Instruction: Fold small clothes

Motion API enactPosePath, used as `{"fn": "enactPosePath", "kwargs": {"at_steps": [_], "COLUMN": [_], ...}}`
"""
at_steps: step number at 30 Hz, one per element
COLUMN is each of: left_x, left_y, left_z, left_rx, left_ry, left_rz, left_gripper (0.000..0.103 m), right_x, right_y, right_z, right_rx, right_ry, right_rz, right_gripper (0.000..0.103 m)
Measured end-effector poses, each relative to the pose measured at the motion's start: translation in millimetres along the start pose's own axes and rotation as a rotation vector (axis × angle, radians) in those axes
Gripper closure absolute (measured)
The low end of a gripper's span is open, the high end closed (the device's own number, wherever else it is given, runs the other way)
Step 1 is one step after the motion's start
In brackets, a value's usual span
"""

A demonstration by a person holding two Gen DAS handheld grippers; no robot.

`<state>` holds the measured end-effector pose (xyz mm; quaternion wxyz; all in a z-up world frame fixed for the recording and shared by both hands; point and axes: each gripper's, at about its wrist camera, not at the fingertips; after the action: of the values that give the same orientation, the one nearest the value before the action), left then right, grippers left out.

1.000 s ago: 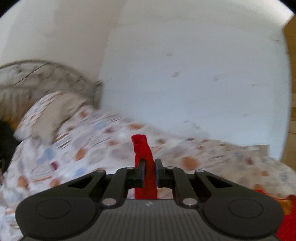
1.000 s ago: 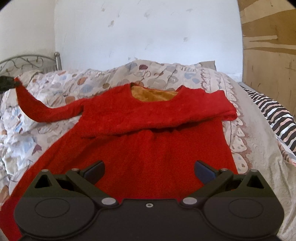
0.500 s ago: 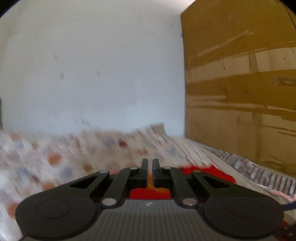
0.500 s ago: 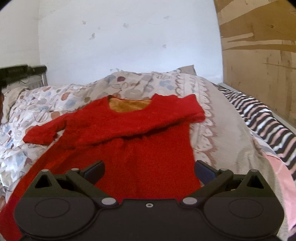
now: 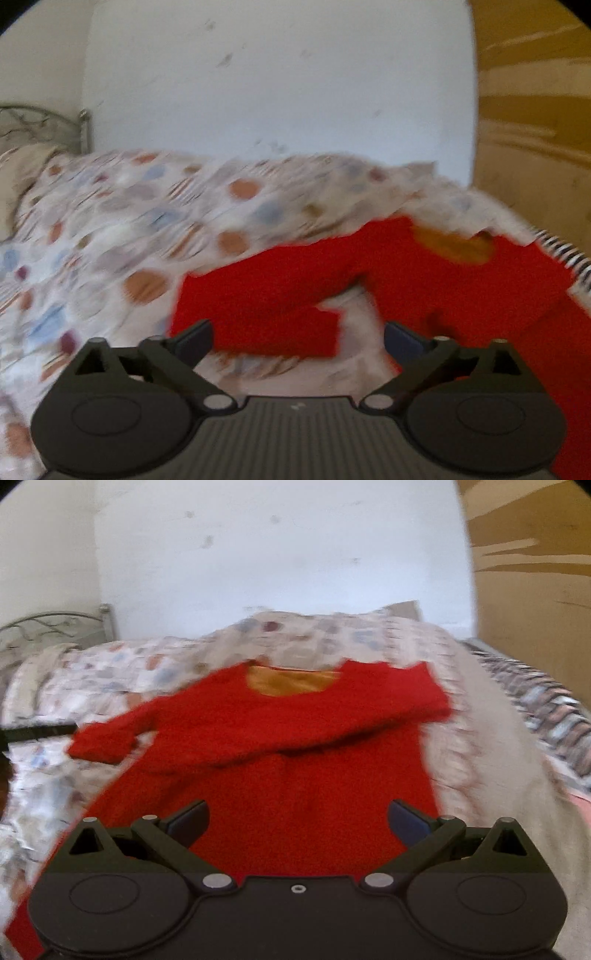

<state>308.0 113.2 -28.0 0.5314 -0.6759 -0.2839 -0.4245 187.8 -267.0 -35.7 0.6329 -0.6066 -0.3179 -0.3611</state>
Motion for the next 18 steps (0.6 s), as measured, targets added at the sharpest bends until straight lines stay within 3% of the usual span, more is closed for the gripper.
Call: {"fn": "enactPosePath", "kwargs": {"at_steps": [4, 10, 12, 14, 18], "left_x": [-12.5, -25.5, -28.4, -32.7, -34.9], "left_y": [-0.3, -7.7, -9.2, -10.8, -12.6], "left_z": [28.2, 45.0, 47.3, 47.3, 50.6], "left_rx": [0.053, 0.067, 0.066, 0.062, 0.058], "left_ry": [-0.044, -0.027, -0.014, -0.005, 0.017], "left_rz": [0.055, 0.066, 0.070, 0.071, 0.073], "left_gripper": [0.000, 0.000, 0.000, 0.000, 0.000], "right_x": [26.7, 65.5, 73.8, 77.4, 79.7], "right_y": [28.8, 93.4, 119.9, 146.6, 198.6], "right_z": [46.7, 139.7, 167.4, 194.7, 227.2], "right_rx": [0.183, 0.354, 0.375, 0.366, 0.323], "right_ry": [-0.033, -0.182, -0.192, -0.212, -0.188], "right_rz": [0.019, 0.045, 0.091, 0.119, 0.213], "right_gripper": [0.001, 0.021, 0.034, 0.040, 0.041]}}
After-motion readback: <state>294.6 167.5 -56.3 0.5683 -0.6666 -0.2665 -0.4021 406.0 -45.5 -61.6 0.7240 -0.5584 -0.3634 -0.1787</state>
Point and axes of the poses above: each gripper's, at about its wrist camera, not at the fingertips, and y roughly the way its jaws point, z to its left, x to its top, and after that the axes turned 11 degrees about -x, right-handed
